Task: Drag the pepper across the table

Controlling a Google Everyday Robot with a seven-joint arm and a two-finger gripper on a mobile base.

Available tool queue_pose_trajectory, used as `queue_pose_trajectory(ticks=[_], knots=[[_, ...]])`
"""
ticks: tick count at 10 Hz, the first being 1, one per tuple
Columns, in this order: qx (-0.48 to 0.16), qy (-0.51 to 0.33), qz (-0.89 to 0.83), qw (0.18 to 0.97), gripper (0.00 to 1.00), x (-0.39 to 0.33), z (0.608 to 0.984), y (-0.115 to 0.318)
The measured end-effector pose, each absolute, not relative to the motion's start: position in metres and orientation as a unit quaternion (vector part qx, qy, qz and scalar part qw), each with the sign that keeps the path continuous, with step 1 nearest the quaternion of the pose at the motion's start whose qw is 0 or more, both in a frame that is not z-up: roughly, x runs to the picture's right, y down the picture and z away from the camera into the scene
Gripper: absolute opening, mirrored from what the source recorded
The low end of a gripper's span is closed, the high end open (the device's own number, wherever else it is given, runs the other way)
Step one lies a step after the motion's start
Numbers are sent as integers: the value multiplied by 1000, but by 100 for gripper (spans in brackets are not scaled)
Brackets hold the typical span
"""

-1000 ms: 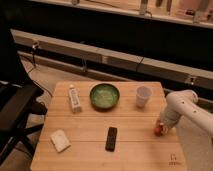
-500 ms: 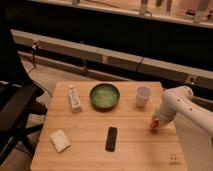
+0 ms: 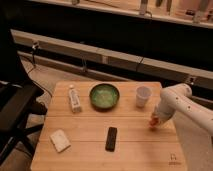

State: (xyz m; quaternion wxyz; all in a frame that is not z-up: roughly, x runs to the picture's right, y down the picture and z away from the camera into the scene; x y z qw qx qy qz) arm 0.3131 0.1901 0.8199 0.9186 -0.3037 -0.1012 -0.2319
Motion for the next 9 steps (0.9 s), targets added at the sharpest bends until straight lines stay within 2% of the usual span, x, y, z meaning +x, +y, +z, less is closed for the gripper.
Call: queue_pose_trajectory(ticks=[2,3,4,5,6,9], knots=[[-307,-107,-230,917,16,311,827,185],[-308,-110,-228,917,22,311,829,182],[-308,-113,-225,918,33,311,831,179],[-309,-112,-226,917,37,312,831,180],[-308,-108,-225,918,36,317,828,184],[-305,-109,-218,921,8,319,831,182]])
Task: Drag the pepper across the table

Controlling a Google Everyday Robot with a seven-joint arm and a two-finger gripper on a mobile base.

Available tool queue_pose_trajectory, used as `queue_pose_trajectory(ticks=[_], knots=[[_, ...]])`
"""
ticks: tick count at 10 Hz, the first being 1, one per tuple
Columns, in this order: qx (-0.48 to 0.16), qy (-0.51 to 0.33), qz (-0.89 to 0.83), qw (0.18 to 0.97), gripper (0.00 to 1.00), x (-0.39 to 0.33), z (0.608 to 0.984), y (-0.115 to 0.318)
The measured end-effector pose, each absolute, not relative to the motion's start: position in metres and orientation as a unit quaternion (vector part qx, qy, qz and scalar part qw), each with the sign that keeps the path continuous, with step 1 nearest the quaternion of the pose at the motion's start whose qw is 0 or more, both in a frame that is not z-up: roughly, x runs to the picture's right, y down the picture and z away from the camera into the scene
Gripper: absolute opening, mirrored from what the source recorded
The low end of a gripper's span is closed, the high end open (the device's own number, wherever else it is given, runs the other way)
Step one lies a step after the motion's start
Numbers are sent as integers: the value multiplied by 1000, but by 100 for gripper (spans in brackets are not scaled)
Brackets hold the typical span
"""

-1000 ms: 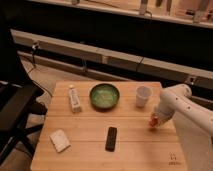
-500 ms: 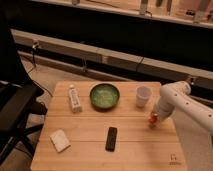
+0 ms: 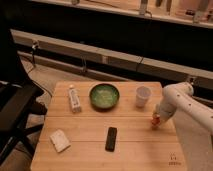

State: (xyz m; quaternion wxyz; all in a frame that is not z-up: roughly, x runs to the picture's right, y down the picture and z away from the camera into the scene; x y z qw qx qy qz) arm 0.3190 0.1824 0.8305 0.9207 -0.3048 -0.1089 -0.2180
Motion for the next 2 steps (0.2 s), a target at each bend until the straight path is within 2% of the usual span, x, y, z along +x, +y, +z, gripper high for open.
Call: queue_pose_trajectory(ticks=[1,2], knots=[[-305,-111,-218,920,1,318,832,181],[-307,-111,-218,920,0,319,832,181]])
